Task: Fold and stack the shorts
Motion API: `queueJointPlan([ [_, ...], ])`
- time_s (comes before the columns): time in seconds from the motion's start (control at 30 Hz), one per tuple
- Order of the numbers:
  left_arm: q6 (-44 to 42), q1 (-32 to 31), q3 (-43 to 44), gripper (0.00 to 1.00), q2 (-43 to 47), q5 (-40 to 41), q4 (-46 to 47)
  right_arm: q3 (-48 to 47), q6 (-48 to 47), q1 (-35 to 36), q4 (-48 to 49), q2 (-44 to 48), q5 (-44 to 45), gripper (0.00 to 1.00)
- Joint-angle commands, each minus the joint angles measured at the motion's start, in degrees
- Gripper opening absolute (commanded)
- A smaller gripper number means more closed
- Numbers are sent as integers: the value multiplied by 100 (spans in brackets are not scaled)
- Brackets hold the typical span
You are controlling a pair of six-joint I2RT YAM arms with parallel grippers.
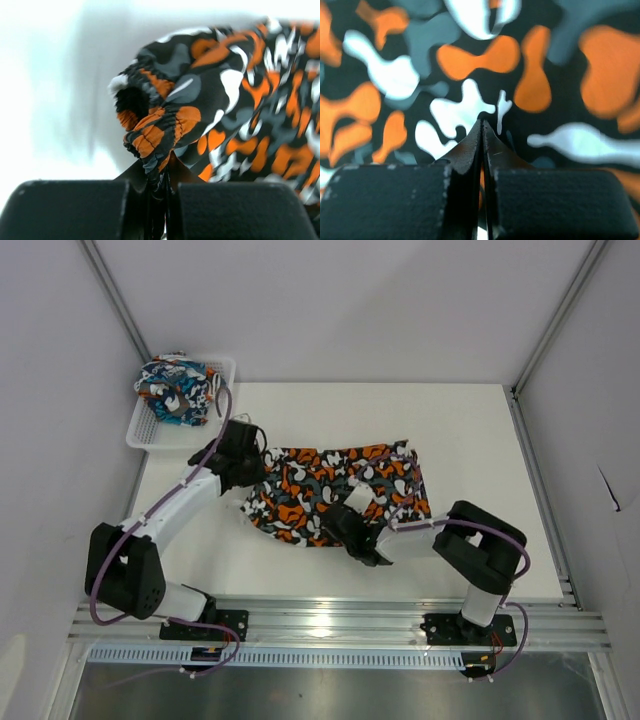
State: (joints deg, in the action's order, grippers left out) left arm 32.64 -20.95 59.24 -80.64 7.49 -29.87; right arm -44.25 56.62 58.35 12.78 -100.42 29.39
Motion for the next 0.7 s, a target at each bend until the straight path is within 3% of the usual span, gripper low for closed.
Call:
queueJointPlan([
  [0.0,-329,170,517,0,277,411,-537,-320,280,668,-310,-538,172,0],
  [0.27,-443,179,922,0,383,280,-801,-725,-335,476,-355,-22,-161,1],
  [0.33,-469,179,1019,0,347,306,-915,-752,-458,266,-416,197,-345,6],
  [0.47,-531,179,1045,0,312,429,-959,-699,-704,-165,-556,812,-766,29],
  [0.67,-566,170,1125,0,137,543,-986,-375,-1091,-1331,-899,1577,-1452,39],
])
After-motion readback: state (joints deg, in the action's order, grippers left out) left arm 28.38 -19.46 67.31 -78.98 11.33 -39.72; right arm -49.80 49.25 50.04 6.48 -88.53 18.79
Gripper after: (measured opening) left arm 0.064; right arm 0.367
